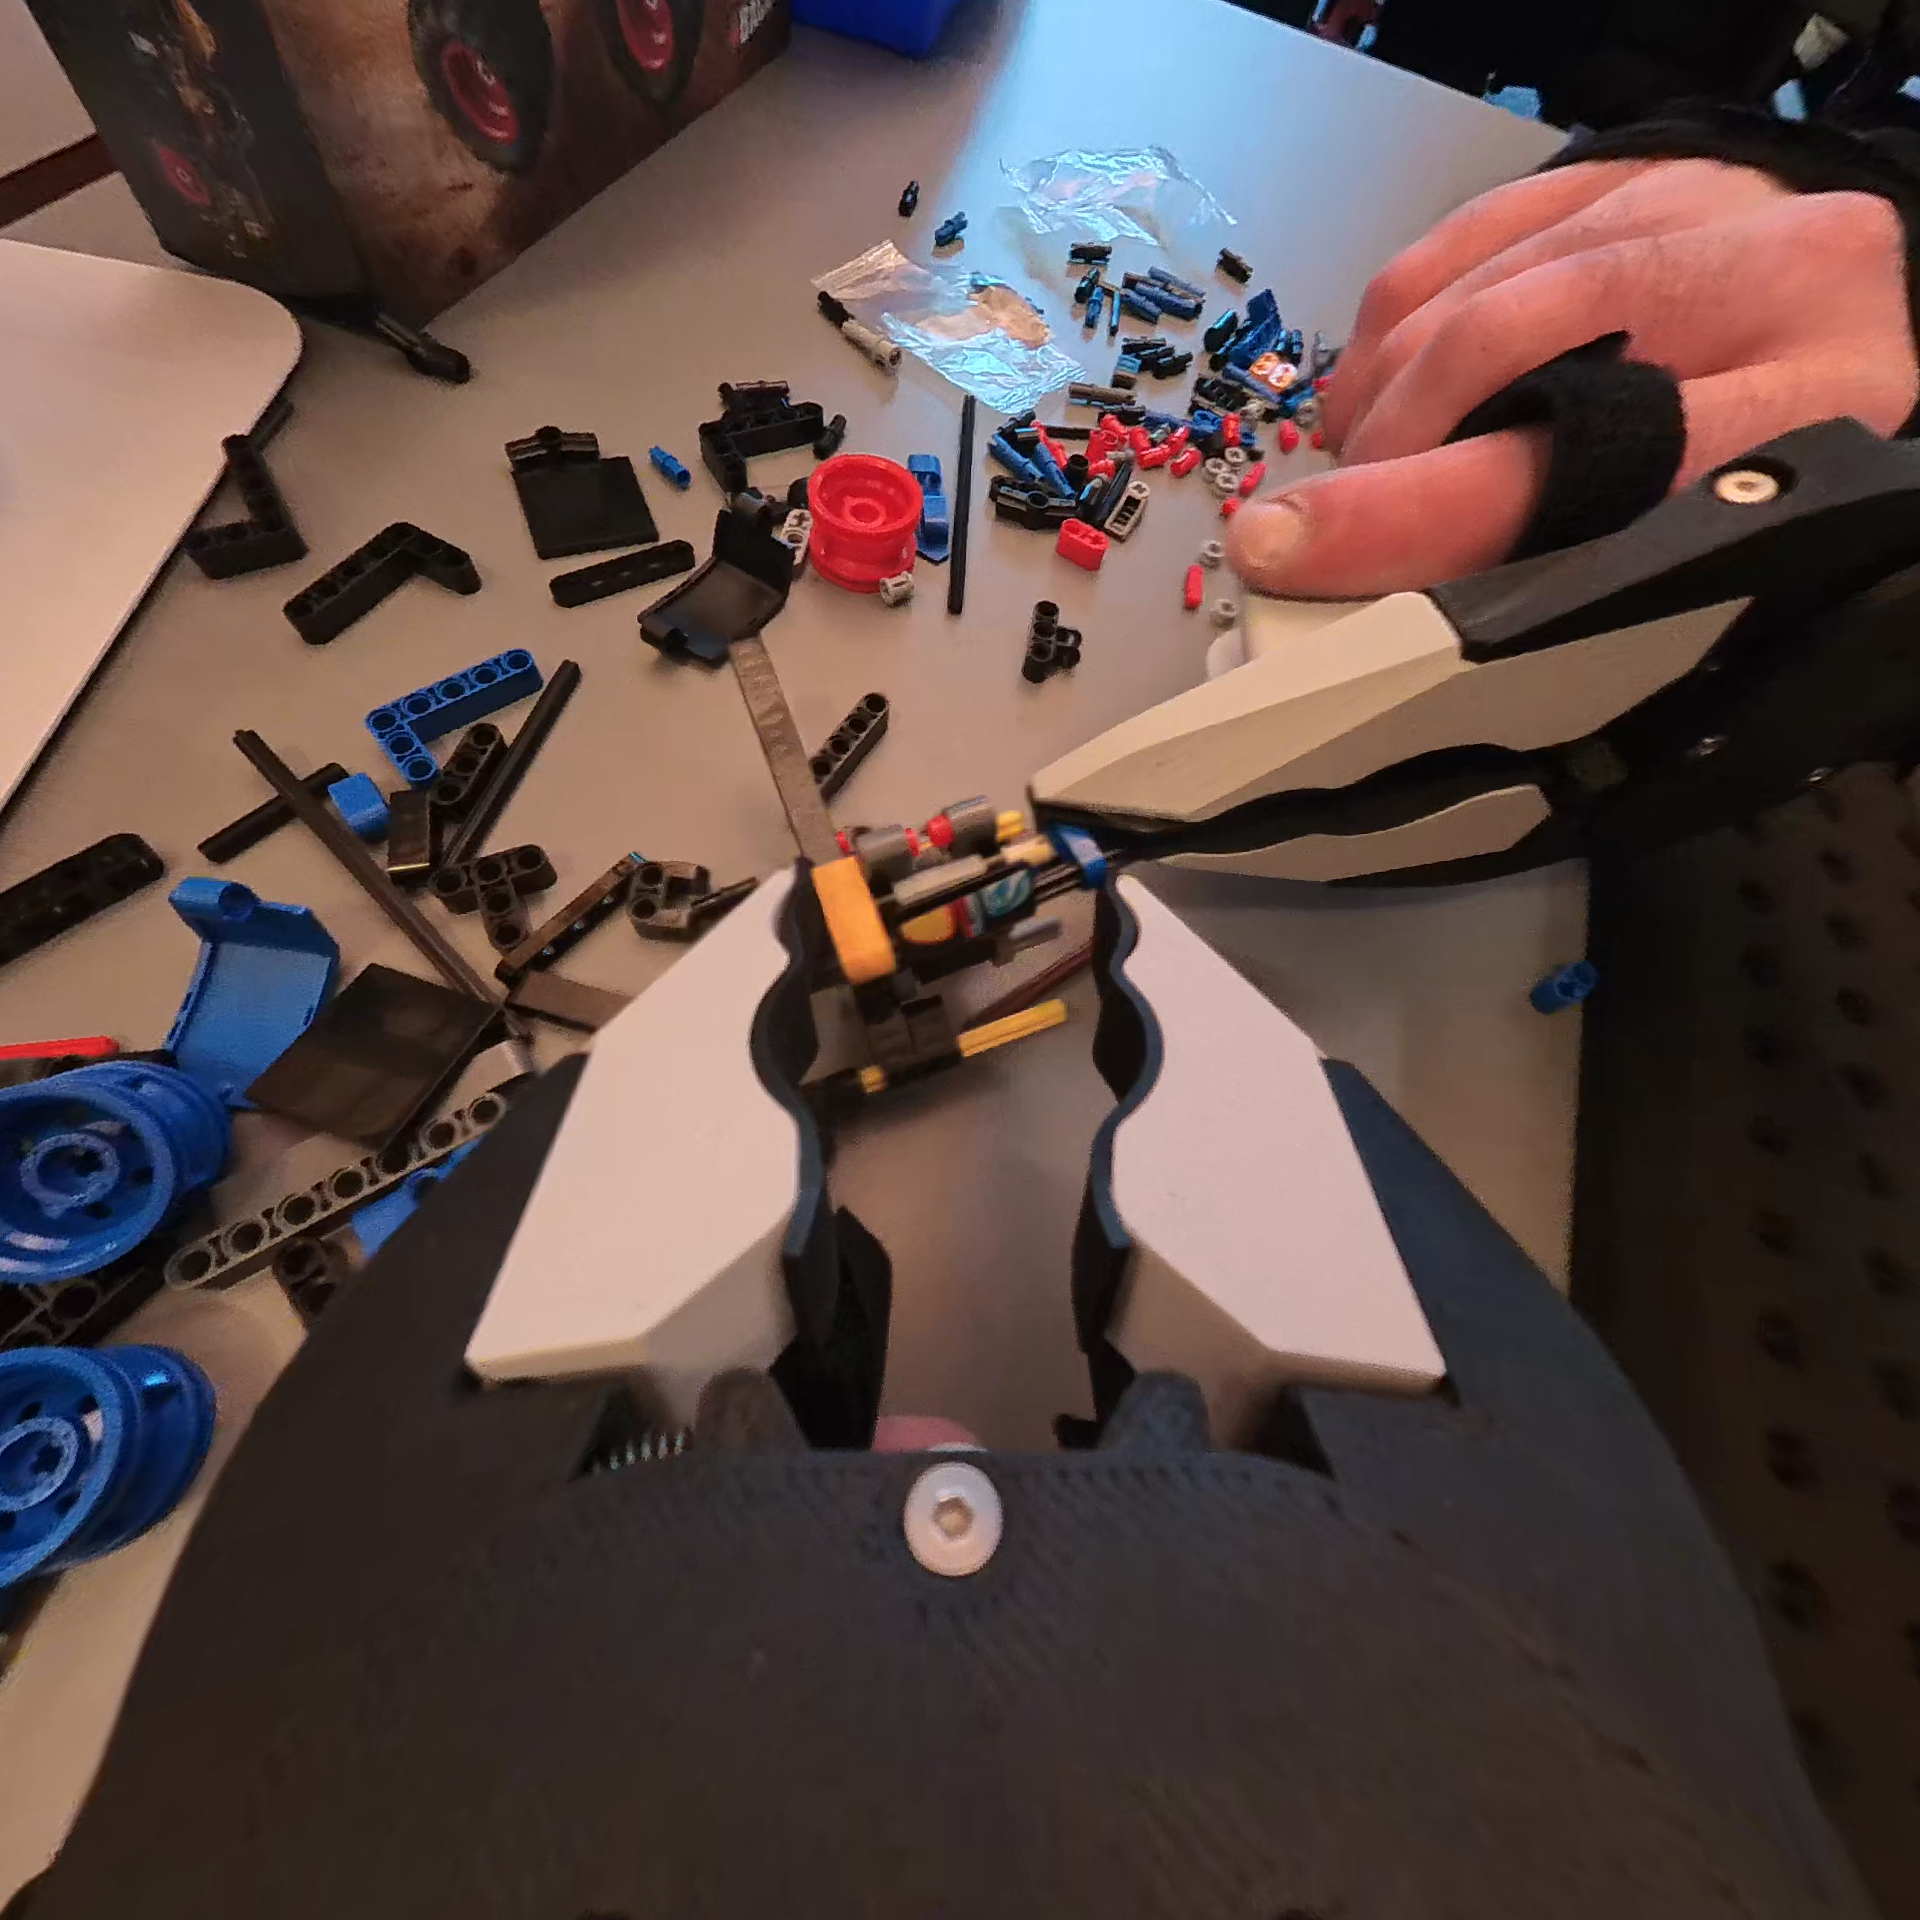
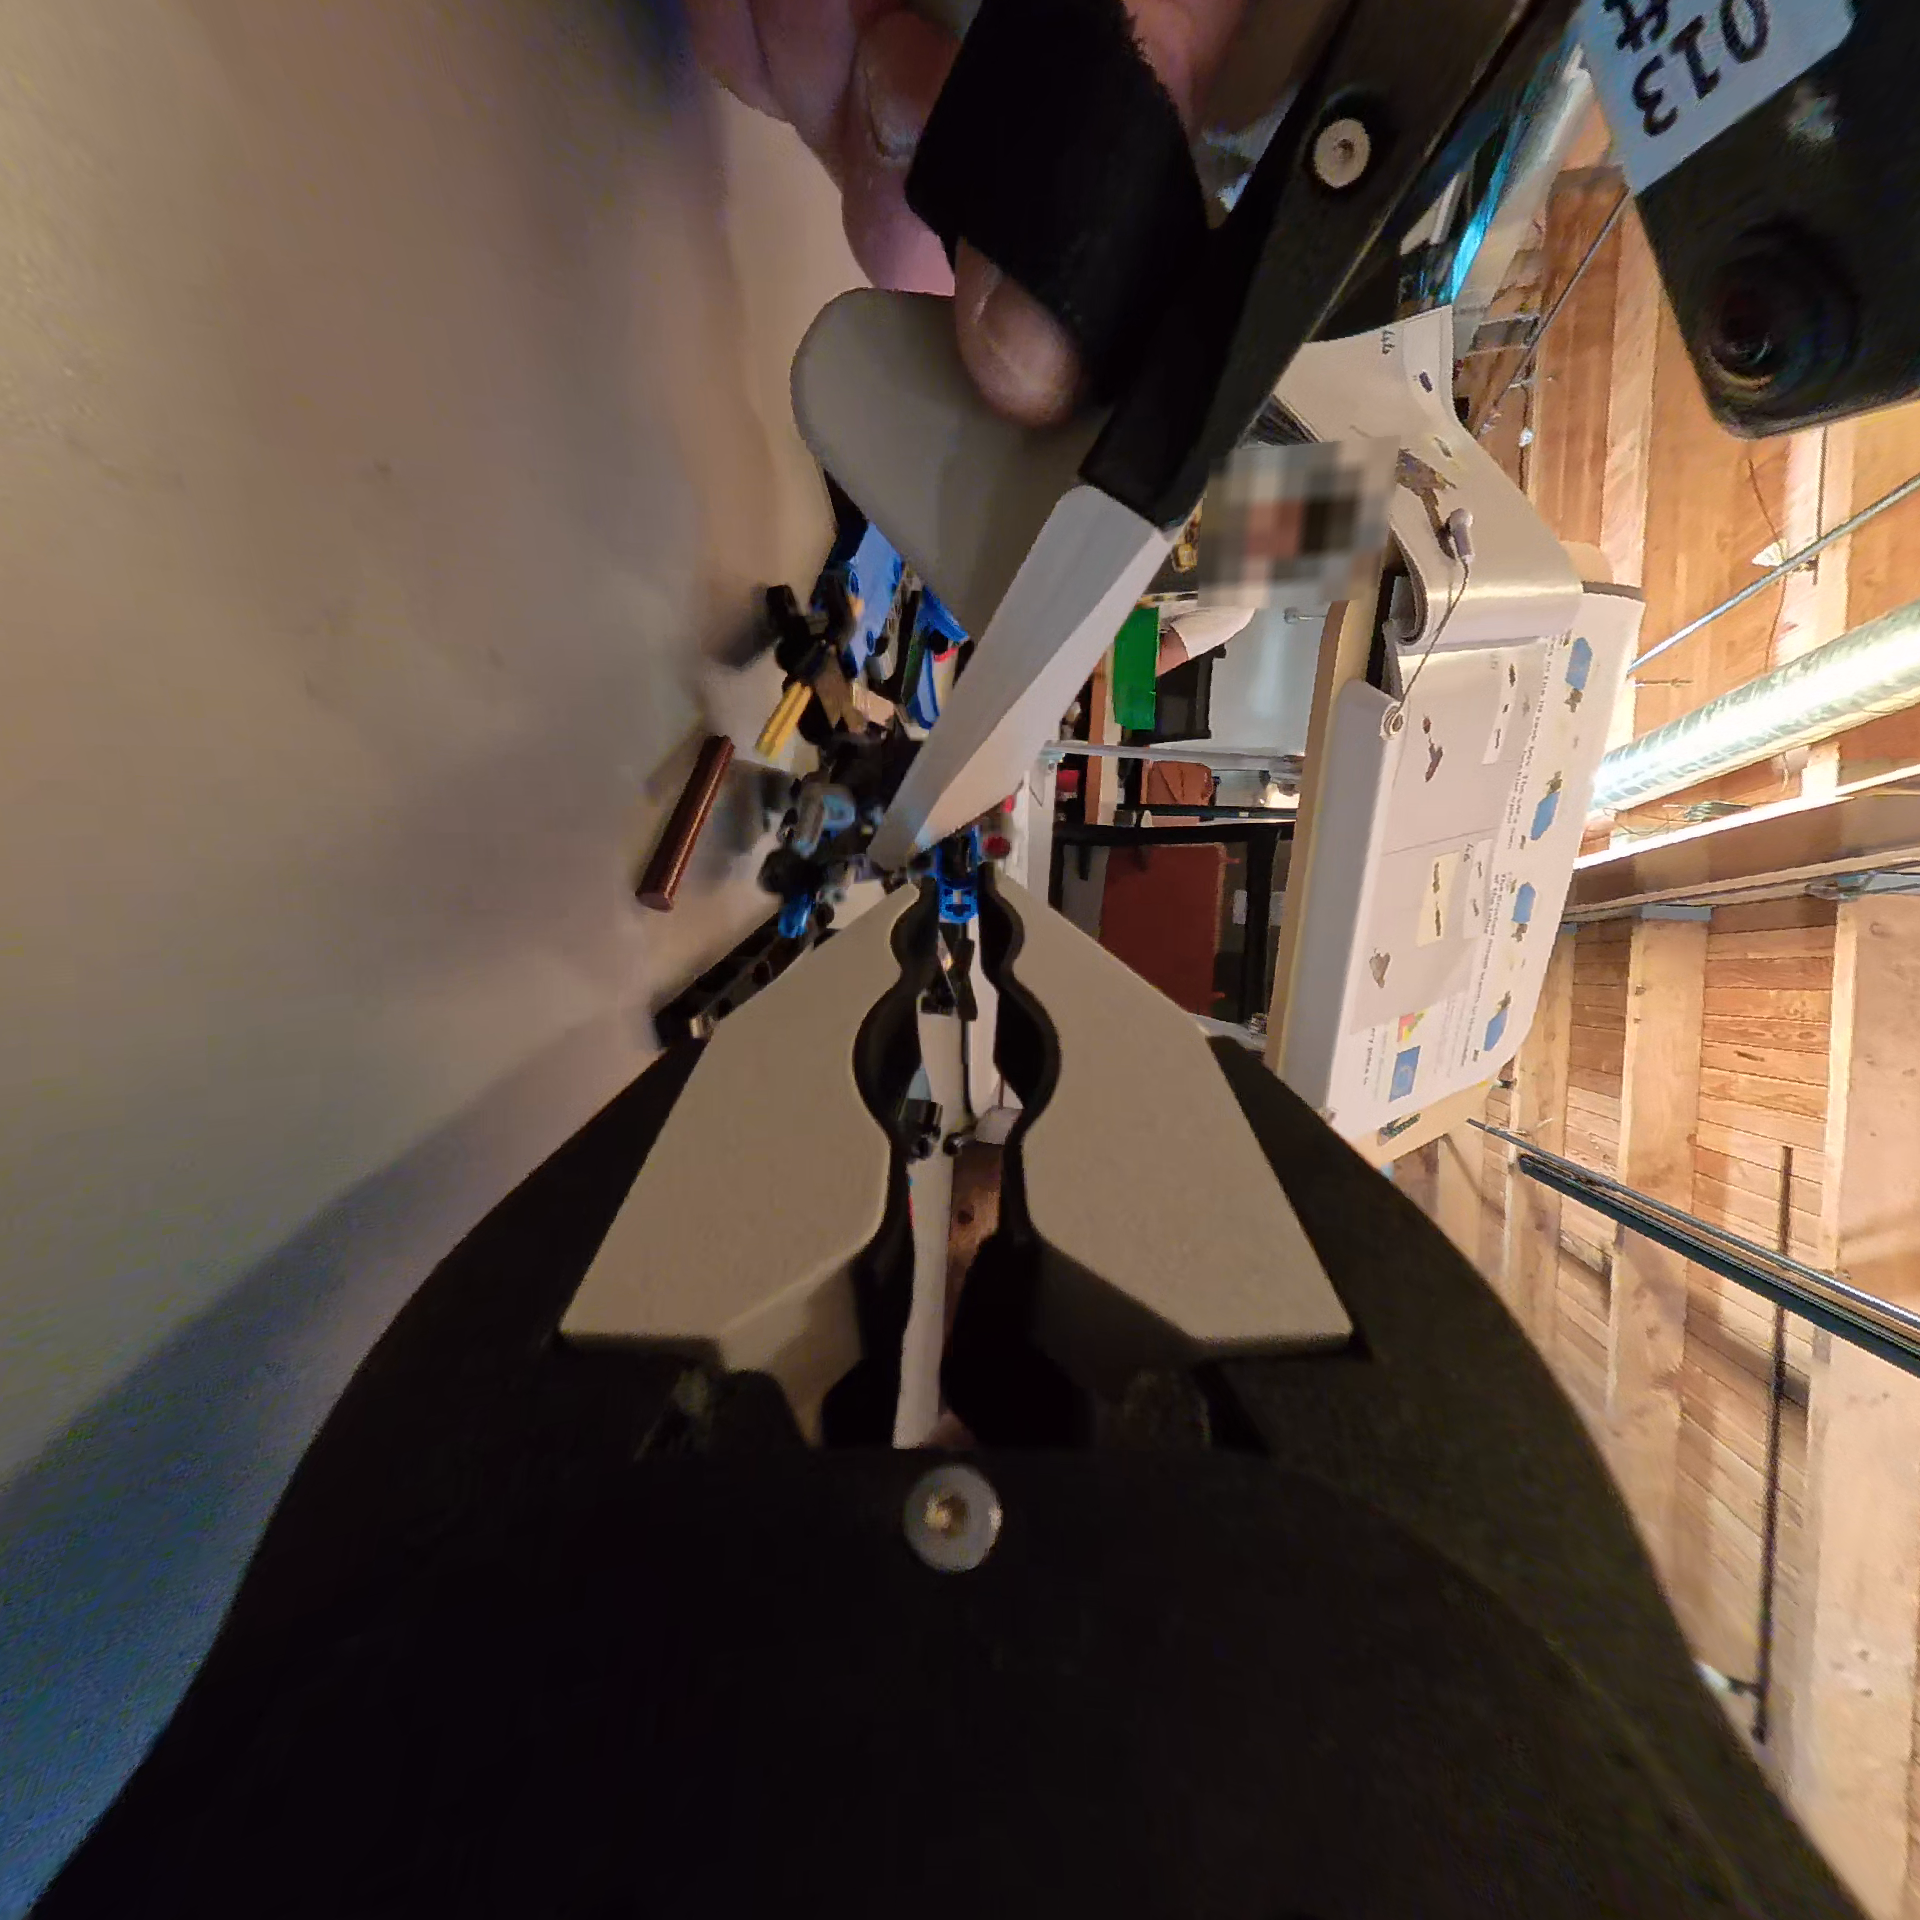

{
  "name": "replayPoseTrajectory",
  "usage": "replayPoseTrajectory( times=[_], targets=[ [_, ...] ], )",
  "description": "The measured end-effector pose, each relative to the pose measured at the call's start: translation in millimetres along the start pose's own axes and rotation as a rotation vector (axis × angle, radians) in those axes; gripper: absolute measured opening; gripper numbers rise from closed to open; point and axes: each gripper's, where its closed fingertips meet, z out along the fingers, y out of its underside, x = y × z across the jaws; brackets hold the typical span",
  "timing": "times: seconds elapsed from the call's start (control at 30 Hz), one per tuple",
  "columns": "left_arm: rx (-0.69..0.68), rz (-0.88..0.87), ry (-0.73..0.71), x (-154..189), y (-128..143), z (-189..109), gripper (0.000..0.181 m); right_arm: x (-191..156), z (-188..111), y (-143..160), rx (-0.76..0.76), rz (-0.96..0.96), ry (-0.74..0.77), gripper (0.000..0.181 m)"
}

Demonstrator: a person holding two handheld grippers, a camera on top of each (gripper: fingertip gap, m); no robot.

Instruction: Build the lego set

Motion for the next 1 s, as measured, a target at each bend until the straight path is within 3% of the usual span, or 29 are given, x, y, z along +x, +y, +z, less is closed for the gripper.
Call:
replayPoseTrajectory(
  times=[0.27,0.57,1.0],
  targets=[
    [-0.008,0.029,-0.008,1,1,1,0.048,-1,-1,1,0.065,0.136,-0.09,0.012],
    [-0.037,0.134,-0.005,9,5,3,0.048,1,-12,6,0.216,0.459,-0.333,0.003],
    [-0.037,0.194,0.012,16,5,6,0.048,-9,-13,11,0.259,0.624,-0.498,0.002]
  ],
)
